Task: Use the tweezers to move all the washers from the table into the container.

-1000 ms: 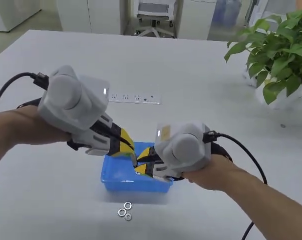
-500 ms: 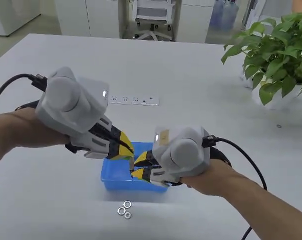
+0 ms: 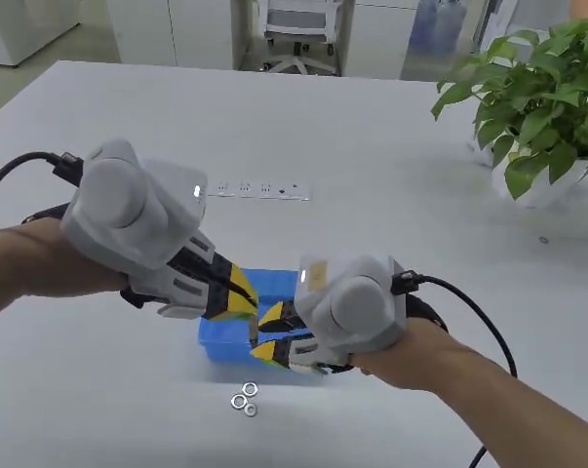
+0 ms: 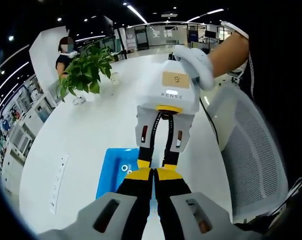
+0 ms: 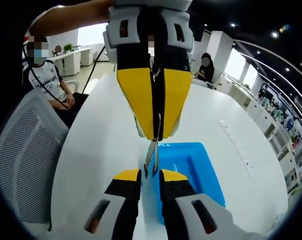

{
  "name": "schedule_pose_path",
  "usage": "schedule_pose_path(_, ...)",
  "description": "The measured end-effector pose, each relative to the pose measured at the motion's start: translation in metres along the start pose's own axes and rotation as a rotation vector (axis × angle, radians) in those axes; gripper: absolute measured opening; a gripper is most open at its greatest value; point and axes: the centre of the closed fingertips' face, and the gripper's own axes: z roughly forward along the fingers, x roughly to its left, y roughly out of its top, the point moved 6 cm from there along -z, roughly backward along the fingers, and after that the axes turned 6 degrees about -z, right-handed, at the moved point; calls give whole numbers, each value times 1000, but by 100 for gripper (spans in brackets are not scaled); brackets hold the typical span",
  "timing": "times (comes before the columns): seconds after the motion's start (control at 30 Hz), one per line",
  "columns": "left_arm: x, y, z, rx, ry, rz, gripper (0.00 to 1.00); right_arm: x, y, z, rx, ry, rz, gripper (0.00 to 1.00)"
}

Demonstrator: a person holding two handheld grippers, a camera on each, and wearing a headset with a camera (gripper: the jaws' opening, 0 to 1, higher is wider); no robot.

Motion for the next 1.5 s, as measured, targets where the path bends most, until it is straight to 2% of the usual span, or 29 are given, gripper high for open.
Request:
schedule_pose_path(0.5,-17,-14,9,-12,-25,-8,5,20,-10,13,-12,50,42,12)
schedule_pose_path(1.07,-32,-36,21,27,-47,-14,5,41,-22,28,13,86,38,12)
schedule_pose_path(1.5,-38,-41,27,43,-61,-22,5,48,-29,35,27,104,48,12)
